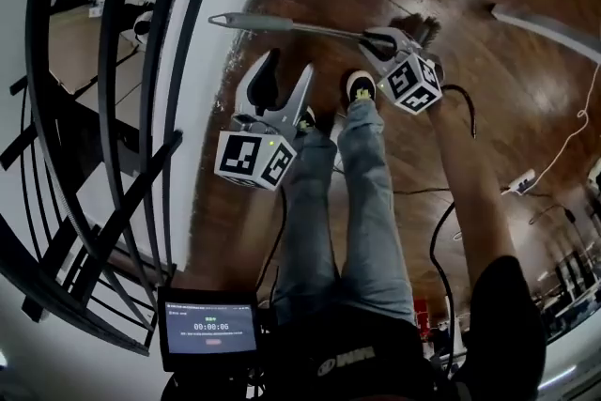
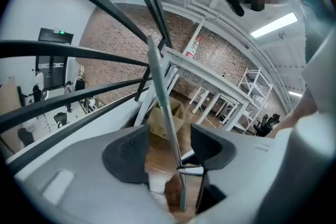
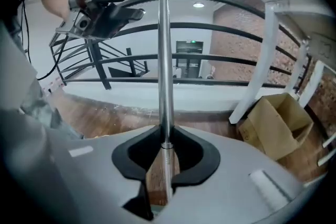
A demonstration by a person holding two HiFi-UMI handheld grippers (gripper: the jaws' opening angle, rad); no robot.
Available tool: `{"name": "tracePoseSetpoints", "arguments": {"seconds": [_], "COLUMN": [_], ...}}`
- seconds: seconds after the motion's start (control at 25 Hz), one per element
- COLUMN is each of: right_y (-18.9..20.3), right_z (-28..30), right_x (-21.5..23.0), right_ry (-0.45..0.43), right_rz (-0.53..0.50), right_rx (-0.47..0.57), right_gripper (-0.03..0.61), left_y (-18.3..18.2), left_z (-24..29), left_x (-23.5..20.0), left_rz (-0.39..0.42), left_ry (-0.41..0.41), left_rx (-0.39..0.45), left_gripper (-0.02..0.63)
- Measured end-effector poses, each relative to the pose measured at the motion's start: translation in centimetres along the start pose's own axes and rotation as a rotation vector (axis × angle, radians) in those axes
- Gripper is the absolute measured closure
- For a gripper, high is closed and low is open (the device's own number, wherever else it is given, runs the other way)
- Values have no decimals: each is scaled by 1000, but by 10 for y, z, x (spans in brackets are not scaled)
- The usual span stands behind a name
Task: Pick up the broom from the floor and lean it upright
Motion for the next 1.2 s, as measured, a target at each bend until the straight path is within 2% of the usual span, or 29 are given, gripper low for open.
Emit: {"name": "tracePoseSetpoints", "arguments": {"seconds": [0.2, 0.24, 0.28, 0.36, 0.44, 0.64, 0.72, 0.84, 1.04, 1.2], "right_y": [5, 8, 10, 15, 18, 33, 42, 60, 90, 117], "right_z": [-54, -61, -68, -82, -95, -128, -138, -147, -151, -143], "right_x": [7, 10, 14, 24, 33, 62, 82, 106, 148, 164], "right_ry": [112, 134, 162, 230, 286, 399, 447, 518, 584, 581], "right_rz": [108, 116, 134, 203, 291, 539, 634, 751, 856, 913], "right_rx": [73, 83, 93, 125, 162, 266, 286, 292, 270, 230], "right_gripper": [500, 500, 500, 500, 500, 499, 499, 499, 499, 497], "left_y": [-44, -51, -57, -71, -84, -101, -103, -105, -100, -84], "left_z": [69, 86, 102, 129, 151, 217, 251, 294, 353, 383], "left_x": [55, 68, 82, 113, 143, 214, 233, 253, 272, 276], "left_rz": [158, 191, 221, 257, 282, 426, 444, 458, 460, 464], "left_ry": [149, 175, 202, 256, 306, 505, 579, 640, 685, 703], "left_rx": [6, 14, 26, 47, 45, 5, -5, -48, -88, -132], "left_gripper": [341, 363, 403, 561, 565, 565, 564, 560, 560, 560]}}
Point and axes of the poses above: the fingertips, and each gripper's own axes: z forward along the fingers, x to its right, y out of its underside, the point moved 10 cm from there along -z, backward along the fingers, and after that the axes turned 3 degrees about y, right-handed, at the moved point
